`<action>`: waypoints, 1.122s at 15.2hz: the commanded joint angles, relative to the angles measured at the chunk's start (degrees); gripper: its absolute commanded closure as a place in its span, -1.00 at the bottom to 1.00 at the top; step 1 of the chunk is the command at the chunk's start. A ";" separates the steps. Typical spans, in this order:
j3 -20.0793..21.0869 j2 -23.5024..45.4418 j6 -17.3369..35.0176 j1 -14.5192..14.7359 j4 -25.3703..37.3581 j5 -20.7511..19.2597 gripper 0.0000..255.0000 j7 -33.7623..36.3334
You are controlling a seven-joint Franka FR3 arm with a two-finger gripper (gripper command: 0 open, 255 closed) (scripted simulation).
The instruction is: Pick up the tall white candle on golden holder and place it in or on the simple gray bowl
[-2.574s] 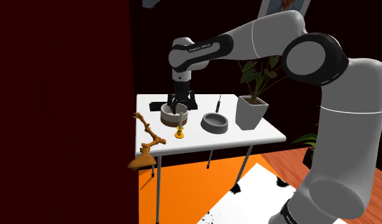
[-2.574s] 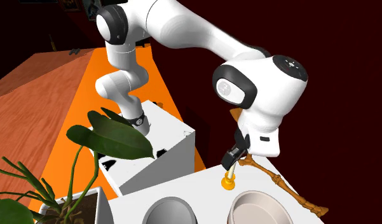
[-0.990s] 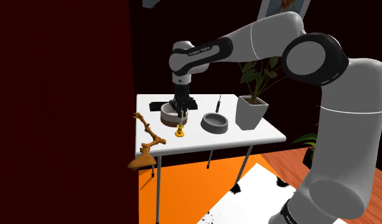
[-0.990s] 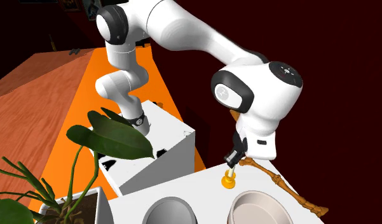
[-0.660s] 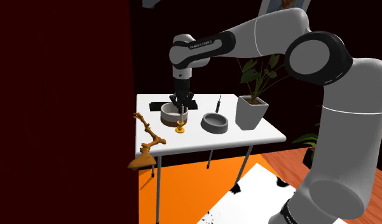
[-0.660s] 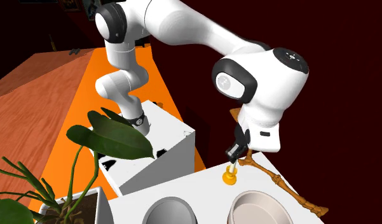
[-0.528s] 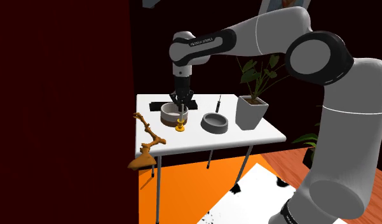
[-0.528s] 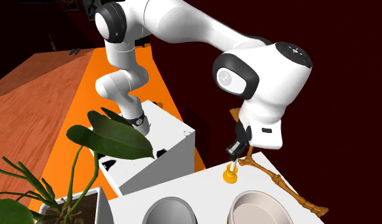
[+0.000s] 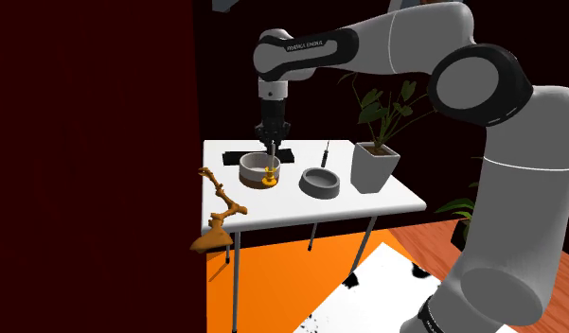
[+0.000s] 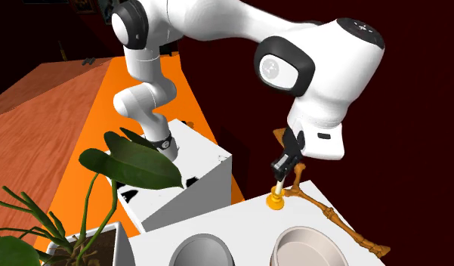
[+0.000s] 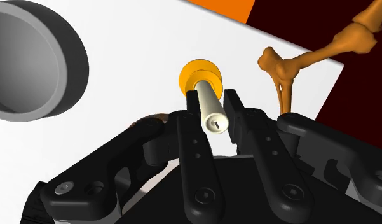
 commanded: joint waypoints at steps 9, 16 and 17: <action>-1.30 -1.82 -5.49 -2.26 3.56 -0.13 1.00 -3.43; -4.62 -3.69 -7.62 -7.51 3.76 -0.71 1.00 -11.90; -5.09 -3.73 -8.00 -8.27 4.10 -0.80 1.00 -13.13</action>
